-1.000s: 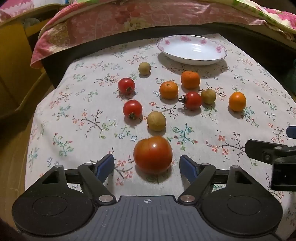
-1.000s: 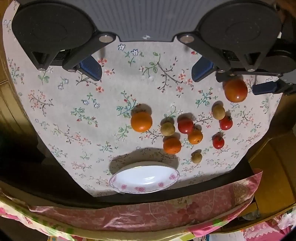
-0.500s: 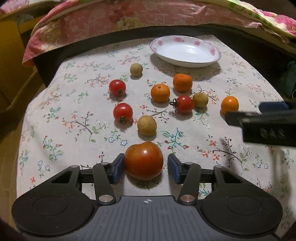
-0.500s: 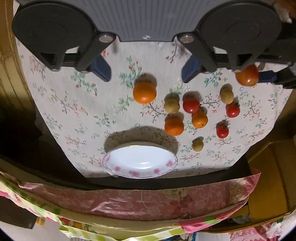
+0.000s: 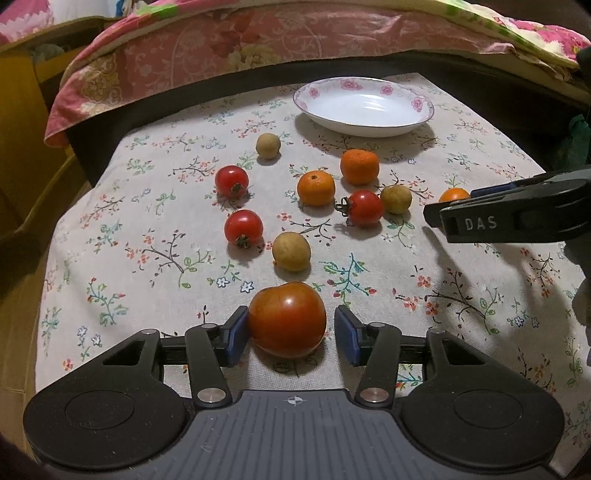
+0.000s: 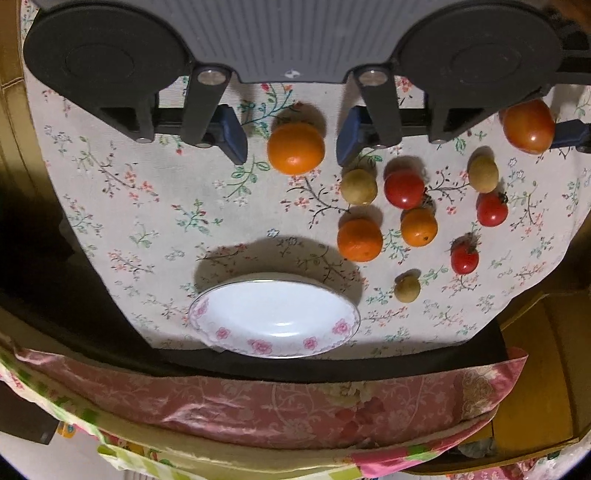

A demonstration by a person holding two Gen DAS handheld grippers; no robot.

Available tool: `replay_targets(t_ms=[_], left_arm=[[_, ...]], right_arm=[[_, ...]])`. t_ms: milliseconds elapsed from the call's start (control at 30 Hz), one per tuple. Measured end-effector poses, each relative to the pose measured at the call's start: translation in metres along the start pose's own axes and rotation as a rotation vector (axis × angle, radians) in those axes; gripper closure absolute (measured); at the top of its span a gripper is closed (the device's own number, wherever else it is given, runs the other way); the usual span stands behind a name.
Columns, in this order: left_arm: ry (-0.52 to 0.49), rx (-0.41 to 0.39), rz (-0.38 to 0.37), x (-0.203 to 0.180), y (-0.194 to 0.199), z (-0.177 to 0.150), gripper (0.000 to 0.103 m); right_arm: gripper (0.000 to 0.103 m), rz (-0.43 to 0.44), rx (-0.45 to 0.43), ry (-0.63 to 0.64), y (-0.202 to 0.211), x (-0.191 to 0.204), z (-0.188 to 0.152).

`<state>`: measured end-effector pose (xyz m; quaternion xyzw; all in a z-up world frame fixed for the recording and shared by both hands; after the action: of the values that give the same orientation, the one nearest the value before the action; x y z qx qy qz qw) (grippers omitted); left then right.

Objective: Organize fruits
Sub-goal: 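Grasp the large red tomato with the left tool while the right tool grasps a tangerine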

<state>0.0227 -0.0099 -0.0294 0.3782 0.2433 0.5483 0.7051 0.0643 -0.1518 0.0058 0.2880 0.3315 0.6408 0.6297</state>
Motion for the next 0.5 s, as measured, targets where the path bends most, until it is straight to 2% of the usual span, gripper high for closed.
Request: replay_targets(t_ms=[133, 267, 400, 500], left_arm=[[0.009, 0.005, -0.011, -0.0004, 0.0, 0.0015, 0.044], [0.018, 0.009, -0.019, 0.0005, 0.0001, 0.0028, 0.045], [0.027, 0.018, -0.031, 0.0016, -0.0002, 0.0038, 0.052], [0.042, 0.025, -0.04, 0.0028, -0.0006, 0.0058, 0.053]], right_arm=[[0.062, 0.024, 0.018, 0.0, -0.0058, 0.0018, -0.0009], [0.068, 0.011, 0.017, 0.013, -0.0064, 0.0024, -0.0024], [0.069, 0.023, 0.017, -0.001, -0.005, -0.0005, -0.0032], [0.069, 0.033, 0.016, -0.006, -0.0036, -0.0005, -0.0026]])
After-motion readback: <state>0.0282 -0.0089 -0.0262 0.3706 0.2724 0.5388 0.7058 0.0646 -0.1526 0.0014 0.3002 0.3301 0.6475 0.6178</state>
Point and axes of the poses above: each gripper's, at about its wrist camera, not at the fingertips, and y roughly against the way its jaws point, x to its left, z to its top, the point moved 2 cm from there along -y, roughly the way its jaws point, and after that the axes turned 5 degrees about -z, right-handed, at the moved point
